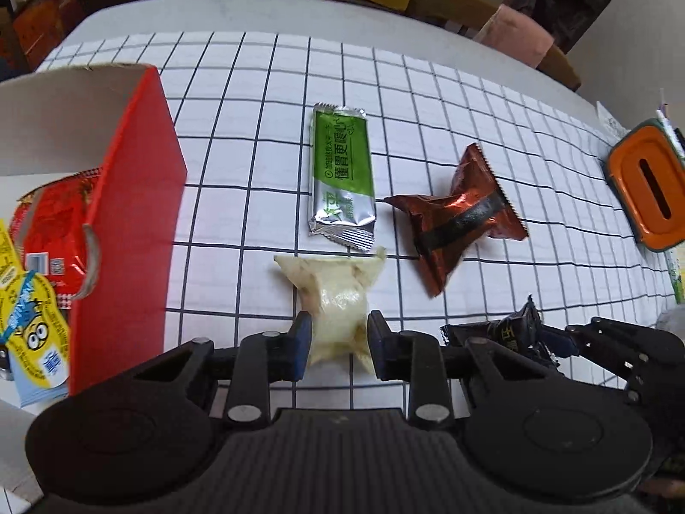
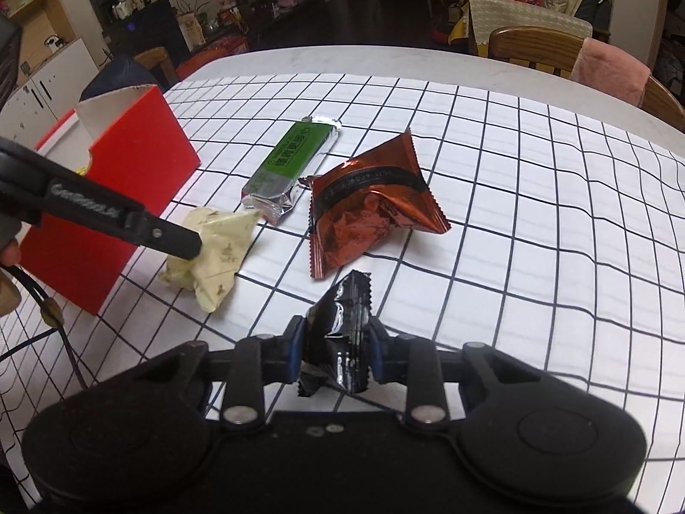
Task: Organize snacks
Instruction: 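Lift both held snacks off the table toward the box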
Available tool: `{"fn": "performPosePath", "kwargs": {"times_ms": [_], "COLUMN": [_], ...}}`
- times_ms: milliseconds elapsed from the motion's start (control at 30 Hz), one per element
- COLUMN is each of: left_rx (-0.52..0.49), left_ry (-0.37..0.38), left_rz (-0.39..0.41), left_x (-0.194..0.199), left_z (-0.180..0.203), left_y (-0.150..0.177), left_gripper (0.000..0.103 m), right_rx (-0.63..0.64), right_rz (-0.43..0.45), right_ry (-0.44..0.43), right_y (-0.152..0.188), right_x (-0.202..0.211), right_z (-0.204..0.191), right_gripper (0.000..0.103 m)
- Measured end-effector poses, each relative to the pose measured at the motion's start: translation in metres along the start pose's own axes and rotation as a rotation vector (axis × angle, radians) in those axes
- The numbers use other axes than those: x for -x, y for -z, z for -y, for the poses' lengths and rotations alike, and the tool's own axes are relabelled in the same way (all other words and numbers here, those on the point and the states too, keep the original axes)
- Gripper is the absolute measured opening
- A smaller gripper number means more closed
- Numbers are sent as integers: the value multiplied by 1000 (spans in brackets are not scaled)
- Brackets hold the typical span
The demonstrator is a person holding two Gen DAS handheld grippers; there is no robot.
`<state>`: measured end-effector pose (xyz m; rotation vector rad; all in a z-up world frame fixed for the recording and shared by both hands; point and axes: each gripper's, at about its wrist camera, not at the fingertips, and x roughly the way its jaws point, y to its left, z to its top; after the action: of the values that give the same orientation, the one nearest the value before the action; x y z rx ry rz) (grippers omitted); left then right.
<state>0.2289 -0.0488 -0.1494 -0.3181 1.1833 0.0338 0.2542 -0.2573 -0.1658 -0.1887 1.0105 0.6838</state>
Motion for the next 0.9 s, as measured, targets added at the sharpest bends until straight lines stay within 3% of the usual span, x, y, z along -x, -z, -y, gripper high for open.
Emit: {"fn": "performPosePath", "kwargs": {"times_ms": [467, 567, 600, 633, 900], "left_rx": [-56, -46, -46, -49, -39], "left_ry": [-16, -28, -33, -45, -82], "left_rz": [26, 11, 11, 14, -40], "left_x": [6, -4, -7, -11, -46], "left_z": [2, 3, 5, 6, 12], "left_y": [0, -4, -5, -6, -12], "left_gripper": [25, 41, 54, 60, 60], "right_rx": [-113, -146, -156, -164, -217], "right_rz": [66, 83, 88, 92, 109], "right_ry": [-18, -21, -19, -16, 0], "right_y": [26, 31, 33, 35, 48], "right_x": [43, 53, 56, 58, 72], "right_z": [-9, -9, -9, -10, -9], "right_gripper": [25, 25, 25, 24, 24]}}
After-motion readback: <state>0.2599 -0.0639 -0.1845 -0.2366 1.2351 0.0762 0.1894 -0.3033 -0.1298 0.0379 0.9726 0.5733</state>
